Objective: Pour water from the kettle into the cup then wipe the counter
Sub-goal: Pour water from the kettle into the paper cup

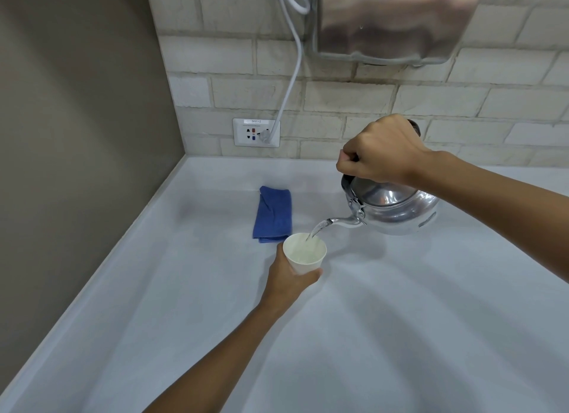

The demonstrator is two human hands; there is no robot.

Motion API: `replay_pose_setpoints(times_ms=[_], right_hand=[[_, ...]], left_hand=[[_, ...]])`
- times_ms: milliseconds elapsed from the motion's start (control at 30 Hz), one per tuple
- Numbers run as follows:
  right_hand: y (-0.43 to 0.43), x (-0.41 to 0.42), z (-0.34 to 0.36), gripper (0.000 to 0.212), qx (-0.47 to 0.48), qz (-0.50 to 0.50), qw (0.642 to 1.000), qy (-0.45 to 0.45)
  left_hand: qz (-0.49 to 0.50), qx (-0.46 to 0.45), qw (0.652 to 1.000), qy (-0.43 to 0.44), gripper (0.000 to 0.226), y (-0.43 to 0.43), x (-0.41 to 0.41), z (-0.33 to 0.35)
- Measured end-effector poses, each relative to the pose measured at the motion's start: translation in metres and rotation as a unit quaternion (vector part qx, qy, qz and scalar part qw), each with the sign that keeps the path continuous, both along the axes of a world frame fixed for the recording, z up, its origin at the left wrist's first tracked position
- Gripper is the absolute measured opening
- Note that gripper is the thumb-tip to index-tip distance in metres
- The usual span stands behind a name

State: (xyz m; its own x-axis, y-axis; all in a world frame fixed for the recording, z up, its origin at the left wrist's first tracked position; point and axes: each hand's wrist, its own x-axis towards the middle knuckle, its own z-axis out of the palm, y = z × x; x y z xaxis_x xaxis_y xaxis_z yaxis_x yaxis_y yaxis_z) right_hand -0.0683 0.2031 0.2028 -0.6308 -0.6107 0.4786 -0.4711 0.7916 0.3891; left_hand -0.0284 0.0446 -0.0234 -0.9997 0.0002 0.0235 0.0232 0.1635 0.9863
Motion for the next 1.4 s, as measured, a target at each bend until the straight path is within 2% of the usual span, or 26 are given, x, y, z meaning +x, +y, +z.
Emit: replay_pose_setpoints(times_ms=[1400], right_hand=[[0.0036,-0.0022,0.0086,0.041,0.019,-0.002,1.0,0.014]], left_hand=[[0.006,-0.021,1.0,0.009,0.071,0.0002,-0.002,-0.0029]])
